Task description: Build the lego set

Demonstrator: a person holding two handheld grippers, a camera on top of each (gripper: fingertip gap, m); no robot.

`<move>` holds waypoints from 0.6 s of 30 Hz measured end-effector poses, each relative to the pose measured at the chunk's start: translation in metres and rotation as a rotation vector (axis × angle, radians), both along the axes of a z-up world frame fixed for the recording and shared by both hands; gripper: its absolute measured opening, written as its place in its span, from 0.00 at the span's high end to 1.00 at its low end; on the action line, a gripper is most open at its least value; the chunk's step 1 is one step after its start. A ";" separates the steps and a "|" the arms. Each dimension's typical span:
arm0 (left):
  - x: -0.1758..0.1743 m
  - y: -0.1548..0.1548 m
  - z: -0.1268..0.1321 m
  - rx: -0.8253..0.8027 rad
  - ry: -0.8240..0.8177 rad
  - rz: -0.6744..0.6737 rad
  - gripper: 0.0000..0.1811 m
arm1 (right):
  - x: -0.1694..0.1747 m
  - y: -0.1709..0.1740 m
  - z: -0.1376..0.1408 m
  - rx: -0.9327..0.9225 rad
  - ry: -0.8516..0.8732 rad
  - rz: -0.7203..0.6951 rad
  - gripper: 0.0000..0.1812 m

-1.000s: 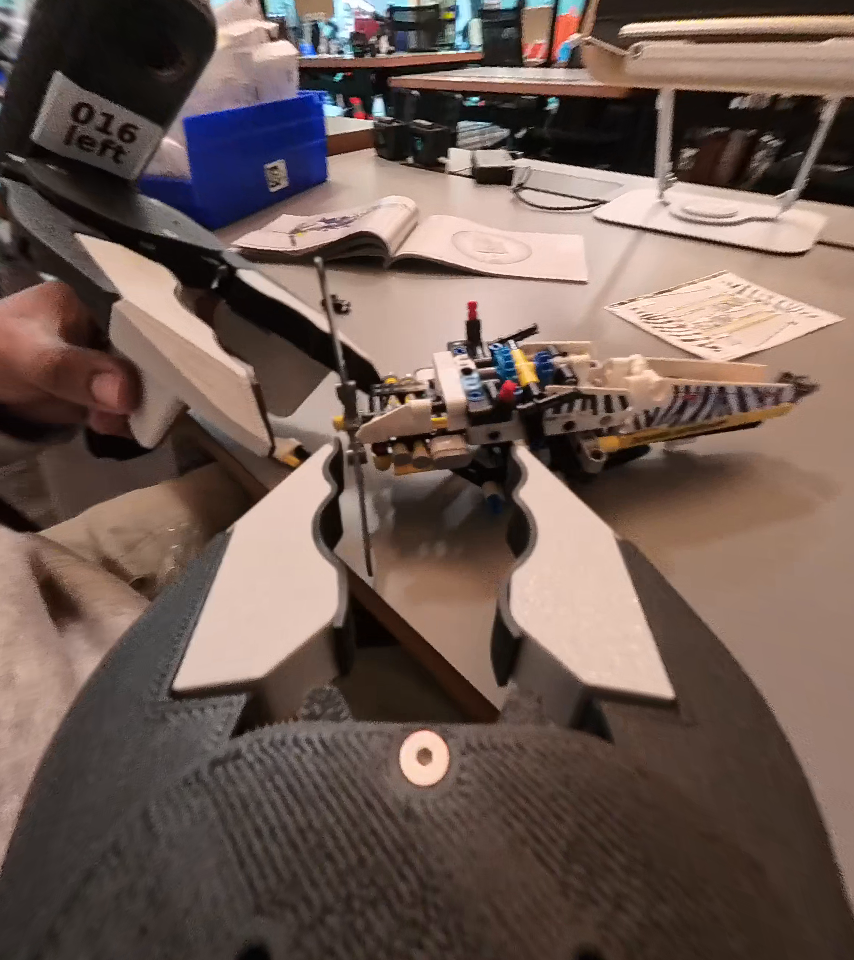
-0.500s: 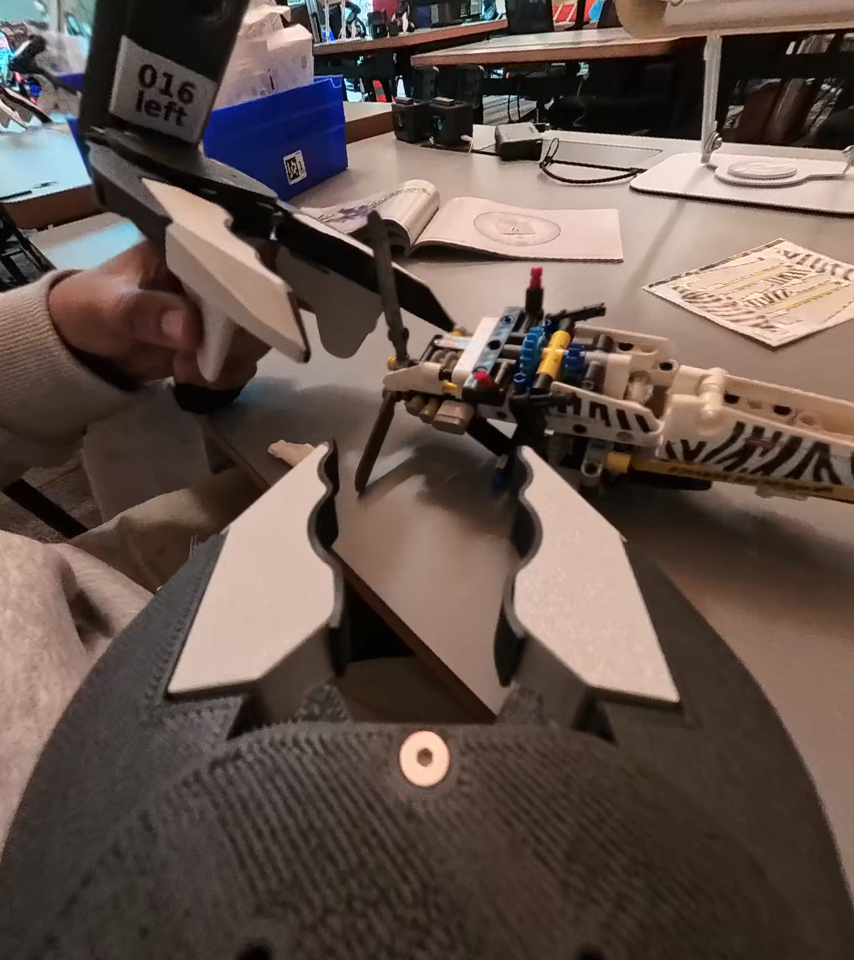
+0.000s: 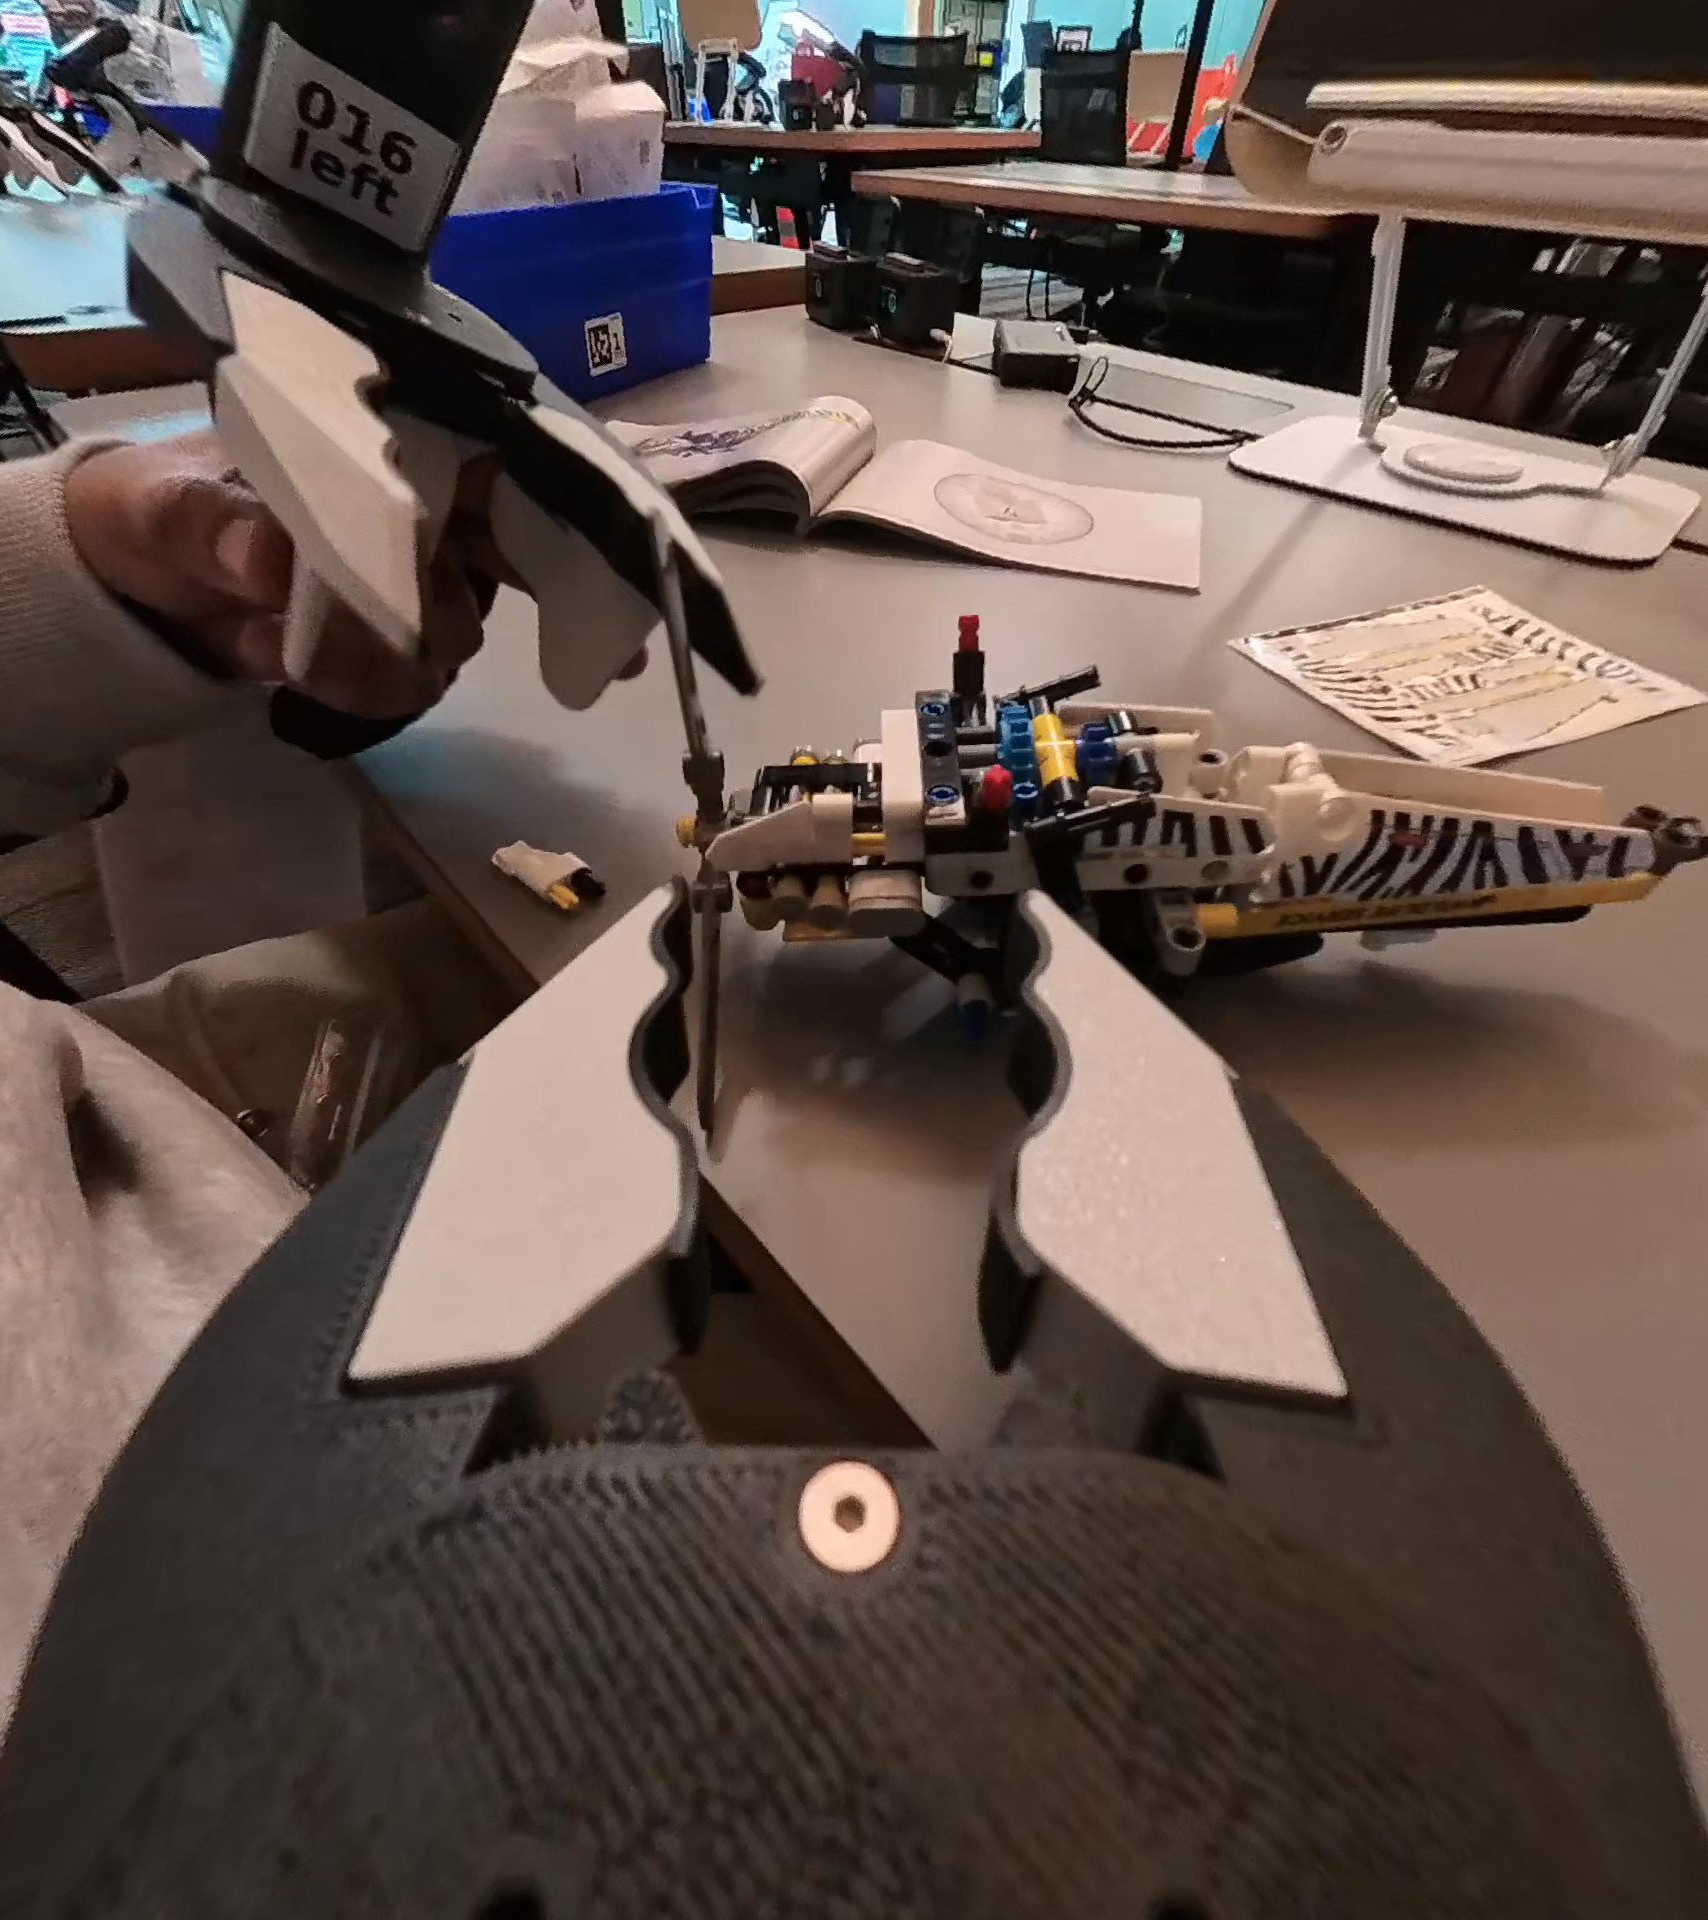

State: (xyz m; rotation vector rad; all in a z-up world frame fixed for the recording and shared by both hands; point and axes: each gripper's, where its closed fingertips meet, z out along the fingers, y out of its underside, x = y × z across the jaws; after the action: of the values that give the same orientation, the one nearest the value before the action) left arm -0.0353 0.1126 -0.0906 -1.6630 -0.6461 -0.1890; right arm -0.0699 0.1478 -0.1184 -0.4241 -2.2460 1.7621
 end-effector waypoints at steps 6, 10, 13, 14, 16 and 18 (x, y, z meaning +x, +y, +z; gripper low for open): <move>-0.020 -0.003 -0.010 -0.007 -0.025 0.072 0.53 | 0.001 -0.007 -0.005 0.017 -0.017 -0.006 0.69; -0.017 0.007 -0.014 -0.030 -0.045 0.033 0.52 | 0.004 -0.012 -0.006 0.002 -0.042 0.004 0.69; -0.015 0.012 -0.018 -0.048 -0.070 0.004 0.51 | 0.003 -0.013 -0.006 -0.008 -0.052 -0.003 0.70; -0.015 0.012 -0.019 -0.049 -0.077 0.004 0.51 | 0.001 -0.012 -0.007 -0.007 -0.055 -0.012 0.70; -0.015 0.013 -0.019 -0.044 -0.088 -0.002 0.52 | -0.002 -0.011 -0.007 -0.011 -0.062 -0.023 0.71; -0.014 0.014 -0.020 -0.044 -0.101 -0.009 0.53 | -0.004 -0.009 -0.007 -0.015 -0.066 -0.026 0.73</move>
State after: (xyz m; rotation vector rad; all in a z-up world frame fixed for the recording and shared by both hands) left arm -0.0490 0.1263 -0.1110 -1.7067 -0.7233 -0.2681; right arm -0.0739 0.1392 -0.1255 -0.5196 -2.2623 1.7782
